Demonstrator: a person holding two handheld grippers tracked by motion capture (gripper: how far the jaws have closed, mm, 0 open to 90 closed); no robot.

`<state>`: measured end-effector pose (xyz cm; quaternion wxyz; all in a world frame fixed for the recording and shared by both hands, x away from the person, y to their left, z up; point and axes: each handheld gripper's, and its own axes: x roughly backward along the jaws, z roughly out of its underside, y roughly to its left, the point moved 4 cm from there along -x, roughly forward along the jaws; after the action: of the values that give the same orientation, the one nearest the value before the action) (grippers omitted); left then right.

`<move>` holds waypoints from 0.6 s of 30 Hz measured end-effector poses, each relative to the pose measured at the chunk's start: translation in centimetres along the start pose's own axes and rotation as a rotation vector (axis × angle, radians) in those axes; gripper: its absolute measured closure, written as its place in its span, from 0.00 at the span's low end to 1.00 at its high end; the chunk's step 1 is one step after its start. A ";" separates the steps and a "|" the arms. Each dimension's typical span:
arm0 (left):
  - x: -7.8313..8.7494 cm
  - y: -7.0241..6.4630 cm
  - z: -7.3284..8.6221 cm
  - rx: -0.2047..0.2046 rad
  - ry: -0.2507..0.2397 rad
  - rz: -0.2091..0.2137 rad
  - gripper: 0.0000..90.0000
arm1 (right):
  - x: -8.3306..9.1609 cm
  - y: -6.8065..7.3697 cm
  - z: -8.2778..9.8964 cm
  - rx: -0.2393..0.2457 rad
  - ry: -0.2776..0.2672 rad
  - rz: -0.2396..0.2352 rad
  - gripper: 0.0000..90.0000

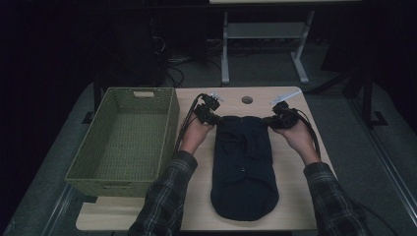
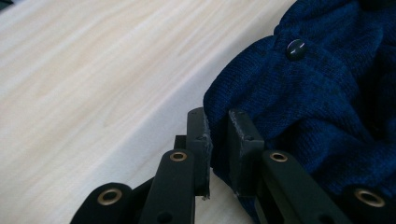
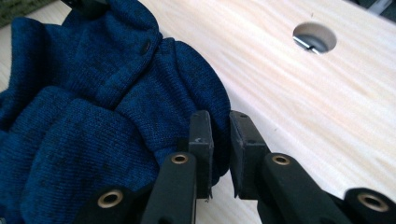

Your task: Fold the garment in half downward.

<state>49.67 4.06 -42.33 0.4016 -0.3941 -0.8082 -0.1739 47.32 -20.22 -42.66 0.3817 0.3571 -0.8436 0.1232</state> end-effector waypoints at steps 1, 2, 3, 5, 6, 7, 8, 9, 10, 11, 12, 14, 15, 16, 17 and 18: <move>0.3 0.0 -0.1 0.002 -0.005 -0.004 0.89 | 0.1 0.1 -0.2 0.001 -0.005 0.000 0.89; 0.5 0.0 -0.3 -0.001 -0.010 -0.008 0.89 | 0.3 0.2 -0.4 0.005 -0.012 0.005 0.89; 0.8 0.0 -0.4 -0.003 -0.017 -0.016 0.89 | 0.4 0.2 -0.6 0.011 -0.017 0.008 0.89; 1.3 0.0 -0.7 -0.011 -0.029 -0.028 0.89 | 0.7 0.3 -1.0 0.017 -0.029 0.017 0.89; 1.5 0.0 -0.9 -0.005 -0.041 -0.032 0.89 | 0.9 0.4 -1.2 0.017 -0.038 0.021 0.89; 1.8 0.0 -1.0 -0.010 -0.042 -0.032 0.89 | 1.0 0.4 -1.4 0.018 -0.049 0.025 0.89; 2.0 0.1 -1.2 -0.011 -0.048 -0.033 0.89 | 1.2 0.4 -1.5 0.017 -0.051 0.026 0.89; 2.2 0.1 -1.3 -0.010 -0.053 -0.035 0.89 | 1.4 0.4 -1.7 0.020 -0.057 0.027 0.89; 2.4 0.2 -1.4 -0.005 -0.058 -0.036 0.89 | 1.5 0.4 -1.9 0.020 -0.069 0.025 0.89; 2.7 0.2 -1.5 -0.001 -0.066 -0.035 0.89 | 1.7 0.4 -2.0 0.021 -0.076 0.024 0.89; 2.9 0.3 -1.6 -0.002 -0.076 -0.037 0.89 | 1.9 0.4 -2.2 0.025 -0.083 0.027 0.89; 3.4 0.3 -2.0 -0.003 -0.090 -0.045 0.89 | 2.2 0.4 -2.7 0.033 -0.096 0.031 0.89; 3.6 0.3 -2.2 -0.007 -0.096 -0.051 0.89 | 2.4 0.4 -2.9 0.037 -0.109 0.040 0.89; 3.9 0.4 -2.4 -0.011 -0.101 -0.057 0.89 | 2.6 0.4 -3.1 0.043 -0.119 0.046 0.89; 4.1 0.4 -2.6 -0.016 -0.107 -0.068 0.89 | 2.7 0.4 -3.4 0.045 -0.114 0.047 0.89; 4.3 0.4 -2.9 -0.021 -0.111 -0.076 0.89 | 2.9 0.5 -3.6 0.050 -0.118 0.053 0.89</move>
<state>49.87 4.75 -37.21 0.3451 -0.3763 -0.8418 -0.1752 47.68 -19.63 -38.10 0.3188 0.3506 -0.8705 0.1330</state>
